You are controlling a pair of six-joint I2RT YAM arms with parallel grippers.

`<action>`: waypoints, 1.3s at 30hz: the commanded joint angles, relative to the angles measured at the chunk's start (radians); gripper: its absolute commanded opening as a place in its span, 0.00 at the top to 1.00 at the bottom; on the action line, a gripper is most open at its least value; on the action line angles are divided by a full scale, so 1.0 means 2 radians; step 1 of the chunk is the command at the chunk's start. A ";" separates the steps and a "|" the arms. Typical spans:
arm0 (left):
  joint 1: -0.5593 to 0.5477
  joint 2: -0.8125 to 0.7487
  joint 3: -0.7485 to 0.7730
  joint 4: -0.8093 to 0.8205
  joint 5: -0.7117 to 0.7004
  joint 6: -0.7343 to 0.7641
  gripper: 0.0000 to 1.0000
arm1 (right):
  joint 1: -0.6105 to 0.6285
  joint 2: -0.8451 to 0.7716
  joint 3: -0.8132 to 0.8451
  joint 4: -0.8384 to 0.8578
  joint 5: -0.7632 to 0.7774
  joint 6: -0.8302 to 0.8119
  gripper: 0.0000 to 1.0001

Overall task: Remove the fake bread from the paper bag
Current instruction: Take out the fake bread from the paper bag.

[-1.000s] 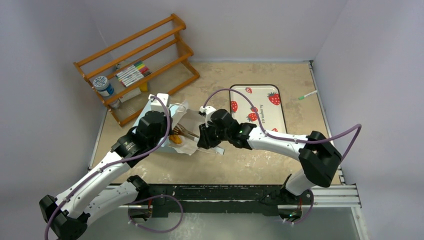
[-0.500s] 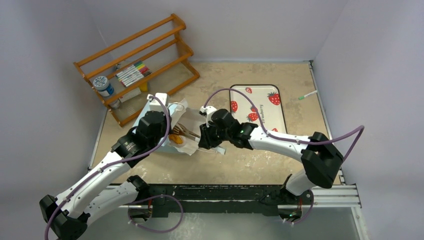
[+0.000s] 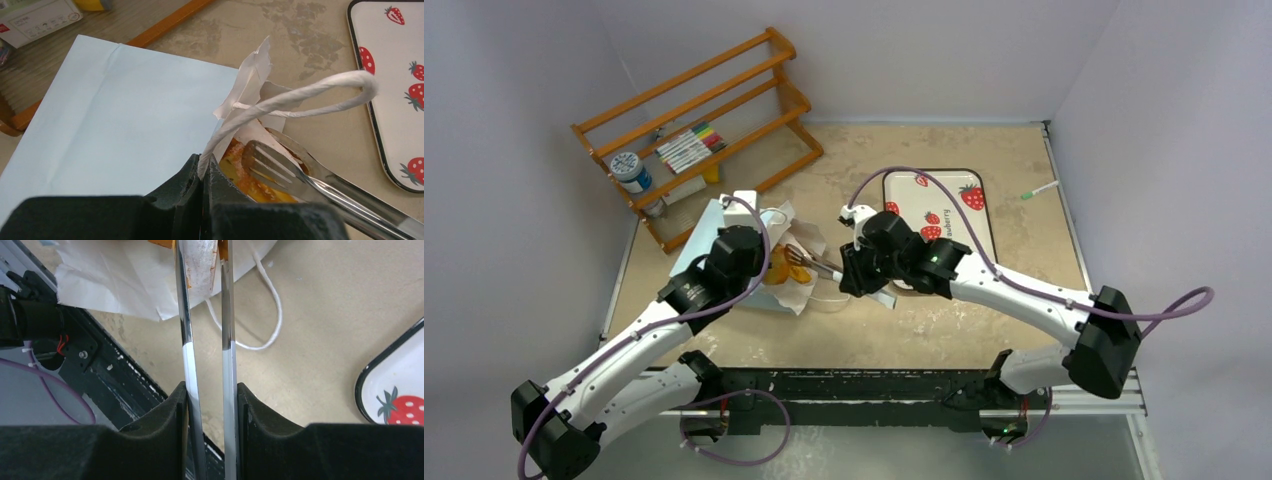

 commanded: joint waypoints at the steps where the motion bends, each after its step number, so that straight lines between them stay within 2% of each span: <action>1: -0.001 -0.001 0.001 0.015 -0.047 -0.020 1.00 | 0.000 -0.040 0.030 -0.027 0.021 0.005 1.00; 9: -0.001 -0.012 0.000 0.020 -0.107 -0.066 1.00 | 0.000 -0.094 0.012 -0.073 0.006 0.018 1.00; 14: -0.001 -0.015 -0.001 0.022 -0.079 -0.082 1.00 | 0.000 -0.098 -0.010 -0.045 -0.003 0.023 1.00; 19: -0.002 -0.037 0.000 0.023 -0.035 -0.075 1.00 | 0.007 -0.027 -0.010 0.026 -0.022 0.023 1.00; 25: -0.002 -0.053 0.009 -0.002 0.002 -0.068 1.00 | 0.017 0.078 0.045 0.078 -0.003 0.012 1.00; 29: -0.003 -0.069 0.005 -0.011 0.000 -0.071 1.00 | 0.017 0.120 0.050 0.096 -0.028 0.010 0.82; 32: -0.003 -0.073 0.006 -0.016 -0.003 -0.068 1.00 | 0.017 0.116 0.029 0.104 -0.036 0.012 0.69; 39: -0.003 -0.067 0.007 -0.013 -0.007 -0.058 1.00 | 0.017 0.085 0.002 0.100 -0.049 0.003 0.51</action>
